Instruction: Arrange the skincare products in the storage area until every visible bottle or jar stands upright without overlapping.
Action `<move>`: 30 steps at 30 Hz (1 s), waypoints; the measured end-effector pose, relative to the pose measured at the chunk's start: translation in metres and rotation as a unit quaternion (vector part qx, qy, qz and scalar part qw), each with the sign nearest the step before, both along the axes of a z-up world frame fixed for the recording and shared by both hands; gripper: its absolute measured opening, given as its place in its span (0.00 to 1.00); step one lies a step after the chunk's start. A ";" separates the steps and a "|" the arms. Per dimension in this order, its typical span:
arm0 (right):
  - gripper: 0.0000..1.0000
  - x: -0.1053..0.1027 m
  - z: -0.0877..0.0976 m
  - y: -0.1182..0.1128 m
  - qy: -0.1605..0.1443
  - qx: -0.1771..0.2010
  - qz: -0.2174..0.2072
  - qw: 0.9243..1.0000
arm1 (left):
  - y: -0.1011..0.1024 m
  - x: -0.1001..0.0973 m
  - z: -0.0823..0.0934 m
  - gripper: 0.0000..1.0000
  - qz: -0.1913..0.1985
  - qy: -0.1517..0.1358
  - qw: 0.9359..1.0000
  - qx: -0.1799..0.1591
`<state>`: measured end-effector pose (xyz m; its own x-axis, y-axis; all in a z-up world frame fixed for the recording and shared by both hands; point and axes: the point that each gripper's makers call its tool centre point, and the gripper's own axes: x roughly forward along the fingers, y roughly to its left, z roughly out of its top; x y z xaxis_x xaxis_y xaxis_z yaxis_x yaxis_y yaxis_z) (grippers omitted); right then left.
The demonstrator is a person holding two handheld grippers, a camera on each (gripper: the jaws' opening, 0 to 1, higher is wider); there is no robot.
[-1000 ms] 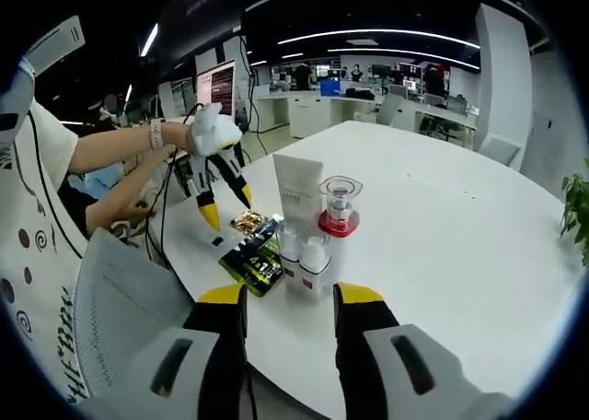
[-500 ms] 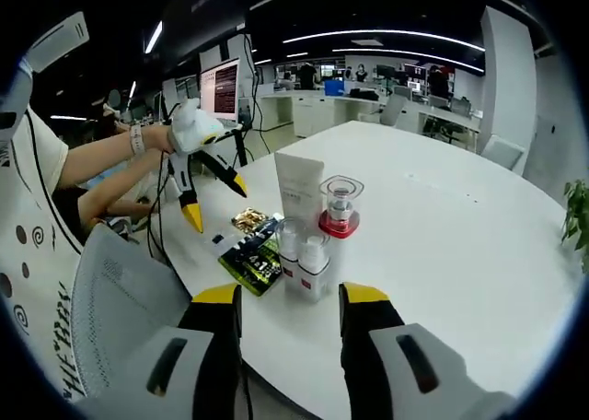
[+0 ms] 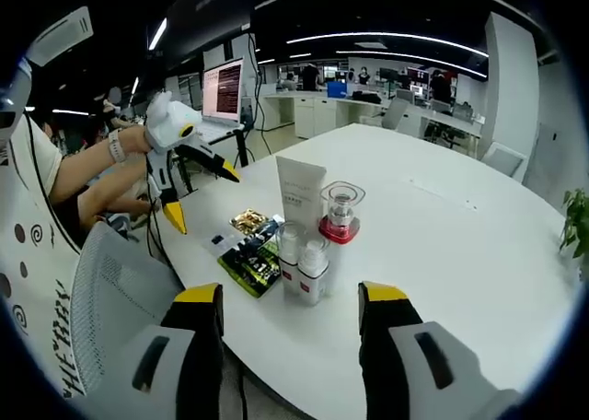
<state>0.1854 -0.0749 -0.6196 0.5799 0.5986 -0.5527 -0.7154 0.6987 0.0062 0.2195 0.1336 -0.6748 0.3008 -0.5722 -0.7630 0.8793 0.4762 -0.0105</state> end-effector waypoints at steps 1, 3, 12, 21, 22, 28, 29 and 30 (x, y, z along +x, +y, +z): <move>0.62 0.000 0.001 -0.001 0.000 -0.001 -0.001 1.000 | 0.000 -0.001 0.003 0.92 0.007 -0.004 1.000 -0.006; 0.64 0.000 0.002 -0.002 -0.002 -0.002 -0.005 1.000 | 0.000 -0.002 0.010 0.93 0.016 -0.017 1.000 -0.013; 0.72 0.001 0.004 -0.004 -0.006 -0.010 -0.013 1.000 | -0.004 -0.008 0.030 0.99 0.055 -0.060 0.996 -0.041; 0.77 0.003 0.007 0.000 -0.014 -0.018 -0.010 1.000 | -0.001 -0.020 0.043 0.99 0.086 -0.084 0.992 -0.047; 0.77 0.003 0.008 0.000 -0.014 -0.018 -0.010 1.000 | -0.001 -0.022 0.043 0.99 0.086 -0.087 0.992 -0.044; 0.83 0.004 0.010 0.000 -0.022 -0.022 -0.008 0.999 | 0.002 -0.025 0.044 0.99 0.105 -0.092 0.989 -0.046; 0.84 0.005 0.011 0.000 -0.022 -0.021 -0.011 0.999 | 0.004 -0.026 0.043 0.99 0.110 -0.094 0.989 -0.039; 0.85 0.005 0.011 -0.001 -0.024 -0.022 -0.012 0.999 | 0.004 -0.027 0.044 0.99 0.109 -0.095 0.989 -0.036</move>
